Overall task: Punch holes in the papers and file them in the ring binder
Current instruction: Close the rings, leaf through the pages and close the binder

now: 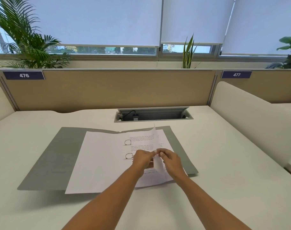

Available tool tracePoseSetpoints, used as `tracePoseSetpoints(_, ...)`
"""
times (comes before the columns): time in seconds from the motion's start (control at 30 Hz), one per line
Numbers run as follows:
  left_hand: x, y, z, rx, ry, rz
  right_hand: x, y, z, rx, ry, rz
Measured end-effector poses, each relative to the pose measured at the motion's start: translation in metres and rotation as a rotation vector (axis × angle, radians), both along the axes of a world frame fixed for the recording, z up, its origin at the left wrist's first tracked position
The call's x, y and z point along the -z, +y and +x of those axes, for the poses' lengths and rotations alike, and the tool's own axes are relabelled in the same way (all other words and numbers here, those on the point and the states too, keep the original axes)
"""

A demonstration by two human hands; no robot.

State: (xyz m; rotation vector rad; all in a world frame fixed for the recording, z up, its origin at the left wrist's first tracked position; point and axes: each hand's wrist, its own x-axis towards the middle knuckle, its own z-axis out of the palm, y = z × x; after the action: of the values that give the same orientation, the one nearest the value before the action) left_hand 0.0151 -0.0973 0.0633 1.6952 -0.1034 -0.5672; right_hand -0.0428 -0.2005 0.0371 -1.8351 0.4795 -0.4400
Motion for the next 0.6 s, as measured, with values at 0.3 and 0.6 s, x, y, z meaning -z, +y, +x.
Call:
tracePoseSetpoints(0.3, 0.007, 0.004, 0.011, -0.062, -0.069, 0.105, 0.002, -0.002, 0.001, -0.039, 0.023, -0.036)
tracePoseSetpoints(0.6, -0.002, 0.037, 0.027, -0.13, -0.08, 0.09, 0.011, -0.02, -0.008, 0.032, 0.209, -0.381)
